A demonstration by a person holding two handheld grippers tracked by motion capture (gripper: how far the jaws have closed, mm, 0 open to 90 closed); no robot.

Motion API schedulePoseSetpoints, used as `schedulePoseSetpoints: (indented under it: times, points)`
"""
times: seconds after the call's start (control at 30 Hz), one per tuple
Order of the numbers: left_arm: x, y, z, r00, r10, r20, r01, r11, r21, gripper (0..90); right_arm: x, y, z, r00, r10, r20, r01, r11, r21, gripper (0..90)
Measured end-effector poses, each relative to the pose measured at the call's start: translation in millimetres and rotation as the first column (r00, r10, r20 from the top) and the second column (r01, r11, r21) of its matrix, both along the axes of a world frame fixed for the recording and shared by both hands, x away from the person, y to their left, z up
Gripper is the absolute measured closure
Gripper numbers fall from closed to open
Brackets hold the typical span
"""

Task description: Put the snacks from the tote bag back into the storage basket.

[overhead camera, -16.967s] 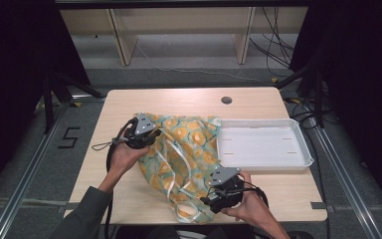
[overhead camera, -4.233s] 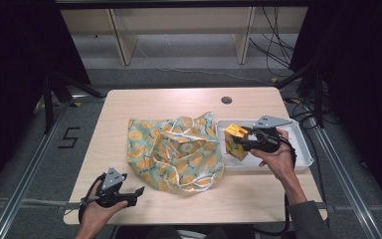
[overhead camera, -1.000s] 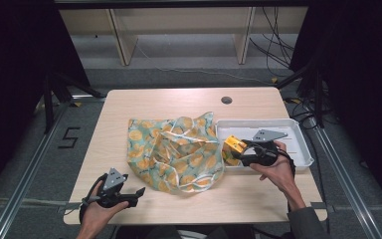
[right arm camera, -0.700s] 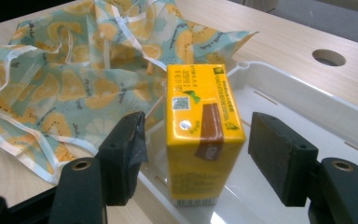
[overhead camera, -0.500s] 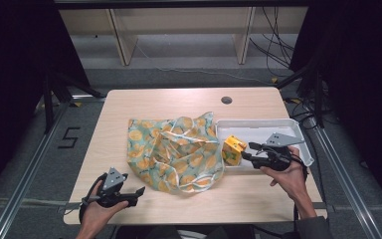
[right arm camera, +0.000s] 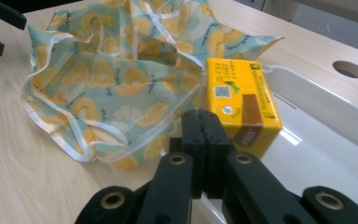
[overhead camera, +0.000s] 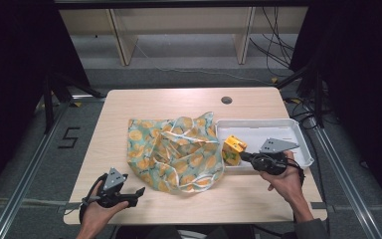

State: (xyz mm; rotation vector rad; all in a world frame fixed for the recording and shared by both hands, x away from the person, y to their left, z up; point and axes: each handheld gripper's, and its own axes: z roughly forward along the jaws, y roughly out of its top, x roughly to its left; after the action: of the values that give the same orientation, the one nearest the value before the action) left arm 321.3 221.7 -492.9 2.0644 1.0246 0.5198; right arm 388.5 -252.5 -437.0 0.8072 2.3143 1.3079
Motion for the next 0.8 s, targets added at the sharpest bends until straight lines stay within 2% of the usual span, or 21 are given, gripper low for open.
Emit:
schedulePoseSetpoints:
  times: [0.07,0.1,0.13,0.17,0.2,0.23,0.27,0.33,0.37,0.43,0.47,0.53,0.57,0.67,0.8]
  points:
    - [-1.1,-1.5,-2.0,0.9998,0.016,-0.009,-0.016,0.9997,-0.017,20.2,-1.0,4.2,-0.3,0.9992,-0.003,-0.041,0.003,1.0000,-0.009,90.0]
    - [-0.8,-0.7,-1.8,1.0000,0.006,-0.003,-0.006,1.0000,-0.006,20.2,1.4,5.3,-1.6,1.0000,-0.004,-0.007,0.004,0.9999,-0.016,90.0]
    - [-0.3,-1.1,-1.4,1.0000,0.008,-0.001,-0.009,0.9999,-0.010,20.2,-0.4,8.2,-2.2,0.9994,-0.006,-0.034,0.005,0.9999,-0.014,90.0]
    - [-0.1,-0.3,-0.4,1.0000,-0.002,-0.005,0.002,1.0000,0.003,20.2,0.3,9.6,-2.9,0.9994,-0.003,-0.035,0.003,0.9998,-0.018,90.0]
    - [-0.2,-1.7,-1.3,1.0000,0.008,-0.001,-0.008,0.9999,-0.013,20.2,2.0,10.0,-3.0,0.9997,0.002,-0.023,-0.003,0.9994,-0.035,90.0]
    - [-0.4,-1.0,-1.5,1.0000,0.001,-0.003,-0.001,1.0000,-0.003,20.2,3.2,11.3,-4.5,0.9999,-0.002,-0.013,0.001,0.9994,-0.034,90.0]
    - [-0.6,-0.9,-1.8,1.0000,0.000,-0.003,0.000,1.0000,-0.003,20.2,2.5,12.1,-4.5,0.9991,-0.015,-0.040,0.014,0.9994,-0.032,90.0]
    - [-0.3,-0.9,-0.6,1.0000,0.000,-0.005,0.000,1.0000,0.001,20.2,3.9,12.5,-6.0,0.9995,-0.021,-0.024,0.020,0.9988,-0.045,90.0]
    - [-0.1,-1.0,-0.8,1.0000,0.000,-0.003,0.000,1.0000,0.000,20.2,3.8,12.4,-6.3,0.9987,-0.025,-0.044,0.023,0.9988,-0.044,90.0]
    - [-0.4,-2.3,-2.6,0.9999,0.013,0.000,-0.013,0.9997,-0.020,20.2,3.9,11.8,-6.8,0.9982,-0.043,-0.041,0.041,0.9982,-0.043,90.0]
    - [-0.6,-0.9,-1.3,1.0000,0.000,-0.007,0.000,1.0000,-0.001,20.2,5.1,11.3,-6.9,0.9988,-0.031,-0.038,0.029,0.9984,-0.049,90.0]
    - [-0.2,-1.2,-0.9,1.0000,0.000,-0.002,0.000,1.0000,-0.003,20.2,5.6,11.1,-7.1,0.9987,-0.027,-0.043,0.025,0.9985,-0.048,90.0]
    - [-0.2,-2.5,-2.1,1.0000,0.008,0.000,-0.008,0.9998,-0.019,20.2,5.7,10.8,-7.2,0.9985,-0.031,-0.044,0.029,0.9983,-0.051,90.0]
    - [-0.8,-2.0,-2.3,0.9999,0.007,-0.010,-0.007,0.9998,-0.018,20.2,5.9,9.5,-7.1,0.9985,-0.032,-0.045,0.029,0.9975,-0.064,90.0]
    - [-0.5,-1.1,-1.8,1.0000,0.000,-0.006,0.000,1.0000,-0.005,20.2,6.5,5.1,-7.3,0.9977,-0.060,-0.033,0.057,0.9963,-0.064,90.0]
